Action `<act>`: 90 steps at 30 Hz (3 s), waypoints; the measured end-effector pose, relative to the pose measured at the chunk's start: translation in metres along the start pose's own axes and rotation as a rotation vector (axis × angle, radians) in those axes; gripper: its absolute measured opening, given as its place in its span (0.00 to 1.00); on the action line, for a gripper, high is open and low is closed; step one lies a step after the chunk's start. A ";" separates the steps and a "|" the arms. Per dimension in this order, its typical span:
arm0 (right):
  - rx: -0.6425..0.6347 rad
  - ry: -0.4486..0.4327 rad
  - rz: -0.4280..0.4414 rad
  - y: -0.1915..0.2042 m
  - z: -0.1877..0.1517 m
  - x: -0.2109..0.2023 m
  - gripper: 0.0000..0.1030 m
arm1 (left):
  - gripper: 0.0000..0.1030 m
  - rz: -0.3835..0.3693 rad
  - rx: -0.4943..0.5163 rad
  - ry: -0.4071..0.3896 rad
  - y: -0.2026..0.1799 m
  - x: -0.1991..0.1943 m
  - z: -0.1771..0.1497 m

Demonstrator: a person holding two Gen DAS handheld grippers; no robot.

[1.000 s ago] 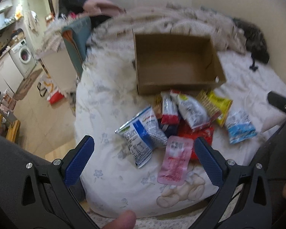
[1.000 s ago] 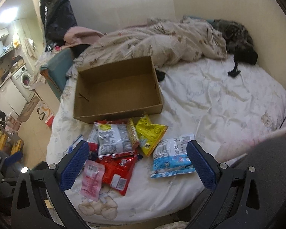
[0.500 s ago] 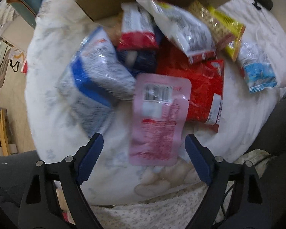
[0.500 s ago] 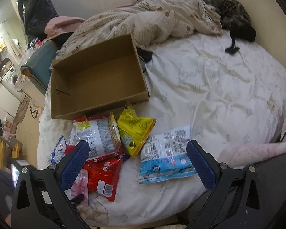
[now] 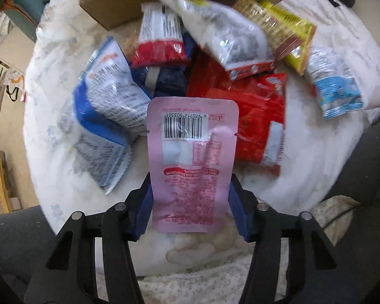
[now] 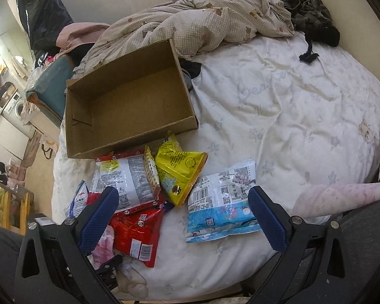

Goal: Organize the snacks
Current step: 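Grasp the pink sachet with the left tool while the right tool grasps the light-blue packet, then carry both packets over the box and open both tools to drop them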

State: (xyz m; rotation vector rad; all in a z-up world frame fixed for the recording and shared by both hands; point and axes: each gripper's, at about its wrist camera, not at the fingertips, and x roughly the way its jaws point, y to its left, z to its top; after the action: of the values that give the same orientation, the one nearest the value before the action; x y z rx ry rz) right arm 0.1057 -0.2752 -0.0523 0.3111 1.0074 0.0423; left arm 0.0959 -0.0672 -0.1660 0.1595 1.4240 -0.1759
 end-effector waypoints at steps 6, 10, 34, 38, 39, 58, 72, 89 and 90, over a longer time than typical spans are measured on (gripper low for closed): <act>0.005 0.021 0.001 -0.006 0.013 0.002 1.00 | 0.50 -0.037 -0.037 -0.114 0.014 -0.069 0.015; 0.029 0.093 -0.034 -0.021 0.034 0.013 1.00 | 0.50 -0.044 -0.078 -0.167 0.036 -0.084 0.034; -0.104 0.578 -0.280 -0.020 -0.004 0.147 0.85 | 0.50 -0.131 -0.221 -0.216 0.075 -0.075 0.041; -0.081 0.566 -0.263 -0.025 0.001 0.127 0.80 | 0.50 -0.132 -0.218 -0.225 0.074 -0.077 0.041; -0.078 0.558 -0.264 -0.026 0.003 0.120 0.80 | 0.50 -0.134 -0.219 -0.226 0.074 -0.077 0.041; -0.129 0.105 -0.015 0.009 0.077 -0.005 0.77 | 0.50 -0.067 -0.263 -0.301 0.086 -0.100 0.056; -0.112 0.010 0.172 0.028 0.121 0.026 0.77 | 0.50 -0.028 -0.250 -0.369 0.098 -0.123 0.136; -0.273 0.008 0.136 0.072 0.135 0.119 0.77 | 0.50 0.044 -0.174 -0.405 0.094 -0.072 0.198; -0.274 0.010 0.139 0.072 0.135 0.122 0.77 | 0.50 0.044 -0.178 -0.403 0.094 -0.070 0.200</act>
State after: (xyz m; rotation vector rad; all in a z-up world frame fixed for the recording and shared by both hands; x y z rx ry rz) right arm 0.2920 -0.2168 -0.0657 0.1299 0.9750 0.3052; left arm 0.2999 -0.0161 -0.0688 0.0064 1.0270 -0.0399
